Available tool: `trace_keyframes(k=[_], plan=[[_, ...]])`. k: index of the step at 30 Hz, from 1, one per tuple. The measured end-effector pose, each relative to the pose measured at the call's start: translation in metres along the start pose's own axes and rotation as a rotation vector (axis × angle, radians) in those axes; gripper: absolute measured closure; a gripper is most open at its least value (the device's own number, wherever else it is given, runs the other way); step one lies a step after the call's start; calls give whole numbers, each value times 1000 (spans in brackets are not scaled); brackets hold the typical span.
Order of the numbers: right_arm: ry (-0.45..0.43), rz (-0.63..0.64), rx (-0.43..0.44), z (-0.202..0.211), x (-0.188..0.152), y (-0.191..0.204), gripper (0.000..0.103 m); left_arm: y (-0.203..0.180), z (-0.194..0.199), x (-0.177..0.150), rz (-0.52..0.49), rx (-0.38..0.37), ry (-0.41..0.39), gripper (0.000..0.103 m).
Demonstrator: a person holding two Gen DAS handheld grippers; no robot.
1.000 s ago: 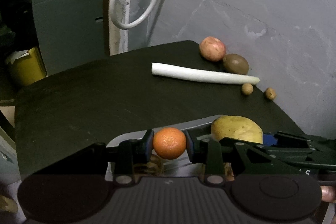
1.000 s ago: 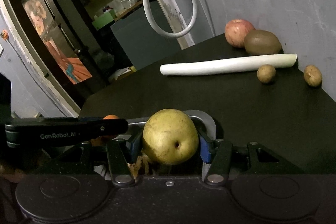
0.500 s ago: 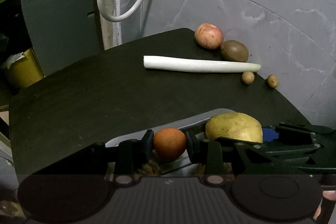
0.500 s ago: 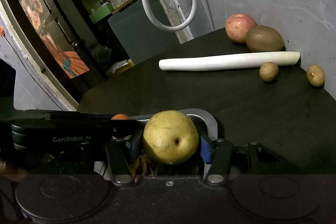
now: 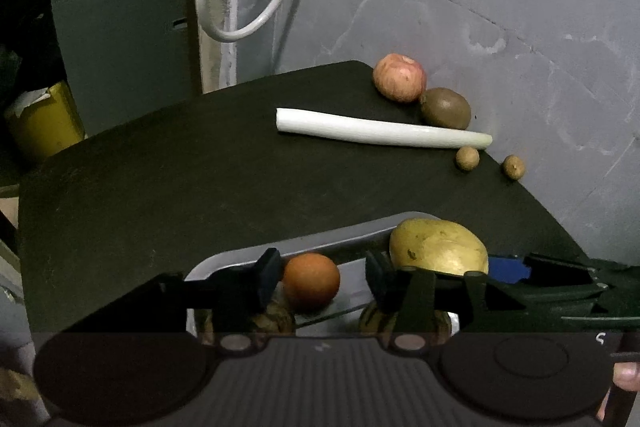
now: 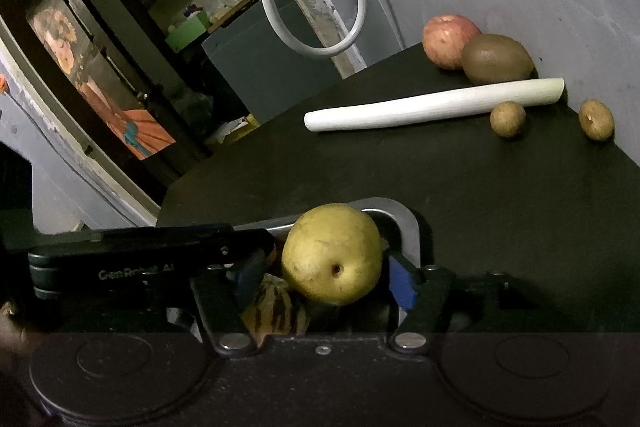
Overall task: Organize fruits
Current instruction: 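Carry the tangerine and yellow pear to the silver tray and release them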
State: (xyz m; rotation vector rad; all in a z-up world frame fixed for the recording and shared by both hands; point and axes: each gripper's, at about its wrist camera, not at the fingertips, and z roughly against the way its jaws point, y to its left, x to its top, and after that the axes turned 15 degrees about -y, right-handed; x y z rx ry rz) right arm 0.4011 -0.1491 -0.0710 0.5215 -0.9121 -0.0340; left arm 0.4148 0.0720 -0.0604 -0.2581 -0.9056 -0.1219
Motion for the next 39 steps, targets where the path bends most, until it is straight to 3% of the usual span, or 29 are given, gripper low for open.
trace_keyframes(k=[5,15,22,27,39], plan=[[3,-41,5,7,1,2,23,5,15,-1,40,17,-24,39],[13,-103,-14,27,2,5,13,15,70,-12,141,91,-117,16],[-2,-62,-21,60,3,17,6,8,121,-37,128,145,-152,4],[-12,-20,-29,85,-1,27,1,0,146,-56,116,145,-135,2],[8,211,-95,148,-26,47,1,-18,174,-92,131,112,-43,1]])
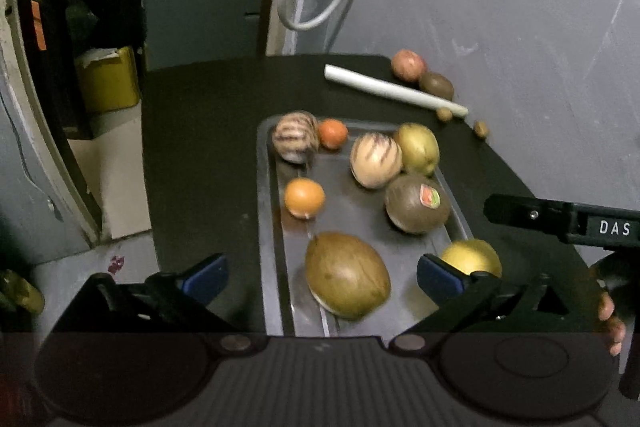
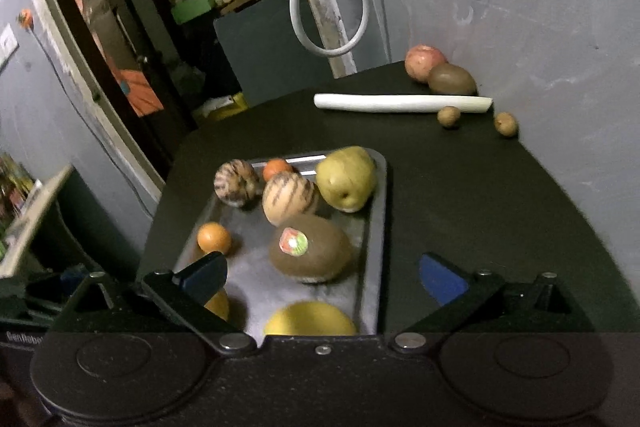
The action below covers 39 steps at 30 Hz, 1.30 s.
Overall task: Organize fruits
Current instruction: 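Carry the tangerine and yellow pear to the silver tray and release them, then move both tools back toward the small round fruits by the wall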
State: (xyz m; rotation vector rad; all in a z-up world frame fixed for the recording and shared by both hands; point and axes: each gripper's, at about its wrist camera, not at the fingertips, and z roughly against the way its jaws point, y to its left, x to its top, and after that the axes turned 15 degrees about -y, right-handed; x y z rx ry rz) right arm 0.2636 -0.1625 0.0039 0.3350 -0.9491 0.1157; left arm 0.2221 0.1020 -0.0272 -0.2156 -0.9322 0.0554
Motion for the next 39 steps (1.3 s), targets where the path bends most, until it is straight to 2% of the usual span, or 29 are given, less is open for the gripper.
trace_keyframes(k=[5,11,18,26,33,39], plan=[[53,51,-31,10,-9,-8,1,-14,-4,-4,-4,-37,46,1],[102,49,-67,16,-13,-29,1,-37,-15,0,-14,-87,79,1],[161,41,-149,15,-11,-63,1,-63,-38,11,-66,-143,114,1],[216,164,-225,1,-6,-82,1,-90,-69,21,-59,-230,155,1],[134,202,-273,-16,5,-90,1,-105,-101,43,-86,-254,142,1],[-21,220,-321,-33,15,-87,1,-118,-145,80,-145,-251,86,1]])
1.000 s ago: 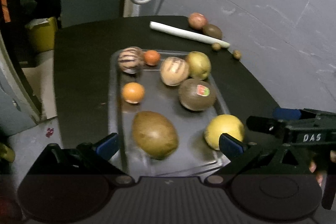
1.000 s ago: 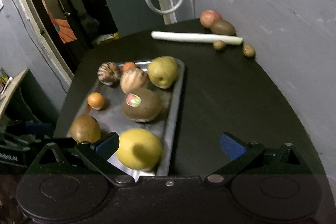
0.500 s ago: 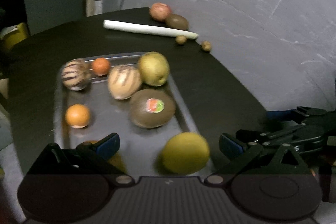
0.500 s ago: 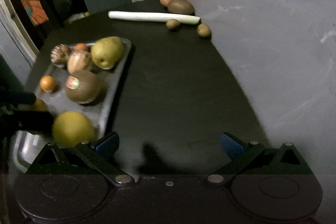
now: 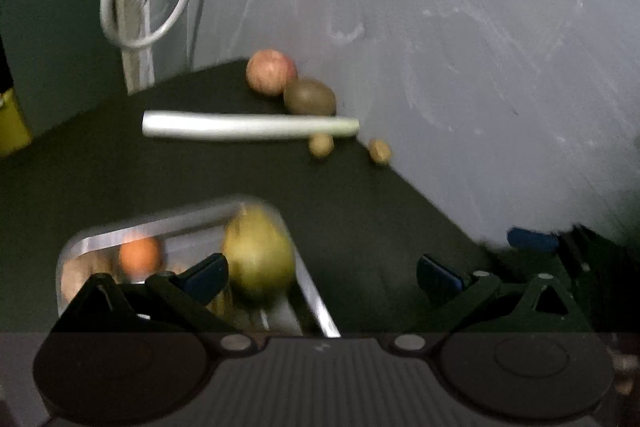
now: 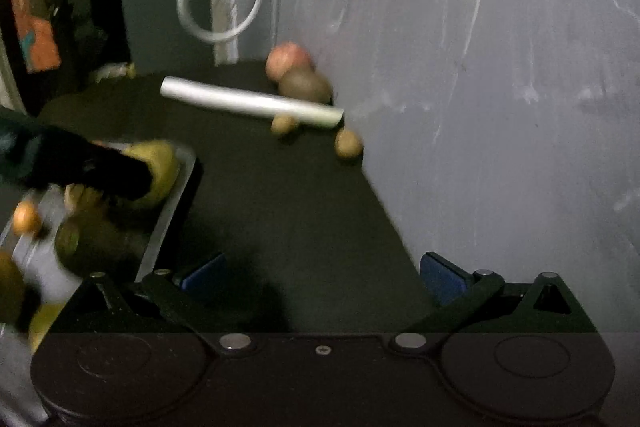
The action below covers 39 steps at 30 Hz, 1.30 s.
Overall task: Organize fruits
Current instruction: 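Move both tools back toward the small round fruits by the wall, then grasp a small round fruit with the left tool while the right tool grasps another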
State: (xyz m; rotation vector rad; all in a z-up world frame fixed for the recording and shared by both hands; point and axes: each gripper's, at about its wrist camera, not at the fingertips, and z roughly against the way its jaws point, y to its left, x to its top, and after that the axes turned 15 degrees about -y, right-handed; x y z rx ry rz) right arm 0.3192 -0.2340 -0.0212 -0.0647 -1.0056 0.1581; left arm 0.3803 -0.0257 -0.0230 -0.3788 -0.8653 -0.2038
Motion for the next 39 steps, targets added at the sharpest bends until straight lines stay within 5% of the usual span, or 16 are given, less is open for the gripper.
trace_keyframes(k=[8,15,26,39], plan=[[-122,-211,-129,-37,15,3,2,3,-69,48,-103,14,3,1],[-135,-261,-231,-85,19,11,19,6,-125,65,-104,-23,94,2],[-102,-315,-262,-132,23,-1,52,4,-166,57,-99,-39,182,28],[-78,-310,-274,-144,24,3,62,3,-183,56,-87,-41,202,51]])
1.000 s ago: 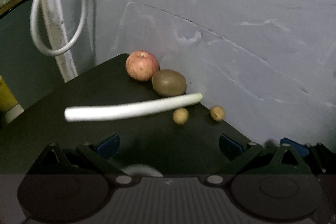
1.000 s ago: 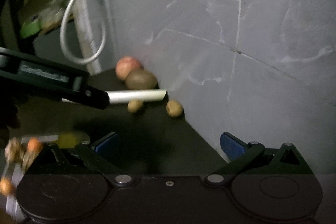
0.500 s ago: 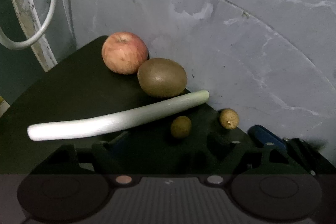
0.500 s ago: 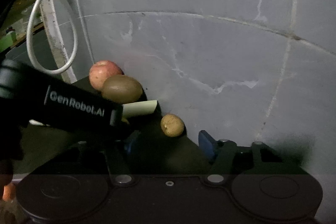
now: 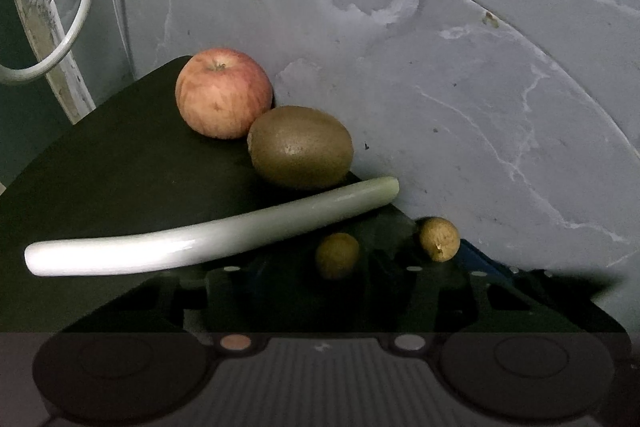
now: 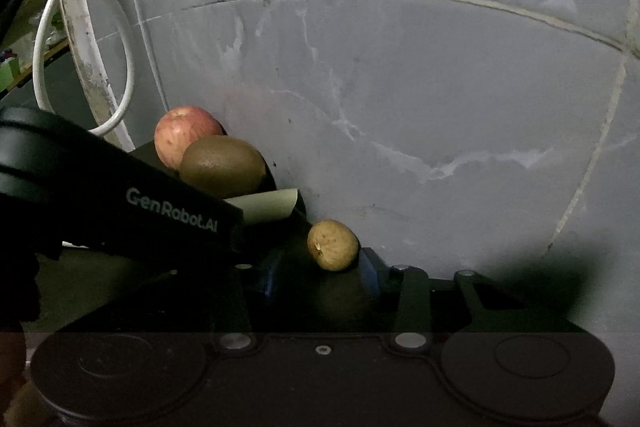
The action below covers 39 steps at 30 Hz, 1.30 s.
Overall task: Organize fruits
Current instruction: 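Grasp a small round fruit with the left tool while the right tool grasps another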
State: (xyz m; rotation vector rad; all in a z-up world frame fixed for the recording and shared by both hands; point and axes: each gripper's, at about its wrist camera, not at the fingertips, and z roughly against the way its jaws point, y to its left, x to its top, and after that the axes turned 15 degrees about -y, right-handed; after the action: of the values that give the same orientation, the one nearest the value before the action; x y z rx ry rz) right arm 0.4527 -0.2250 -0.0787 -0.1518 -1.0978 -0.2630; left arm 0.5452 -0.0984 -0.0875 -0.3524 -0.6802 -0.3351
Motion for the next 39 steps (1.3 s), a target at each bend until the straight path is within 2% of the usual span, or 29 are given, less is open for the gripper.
trace_keyframes(k=[2,15,22,39], plan=[[-1,-4,1,-1,0,0,62,0,2,0,4,-3,0,57],[-9,-46,-2,-1,1,-5,65,2,1,0,49,-19,-3,76],[-13,-64,-11,-3,3,-7,76,4,3,-2,72,-15,-13,76],[-28,-60,14,2,-1,-14,77,8,8,-5,109,-20,-20,76]])
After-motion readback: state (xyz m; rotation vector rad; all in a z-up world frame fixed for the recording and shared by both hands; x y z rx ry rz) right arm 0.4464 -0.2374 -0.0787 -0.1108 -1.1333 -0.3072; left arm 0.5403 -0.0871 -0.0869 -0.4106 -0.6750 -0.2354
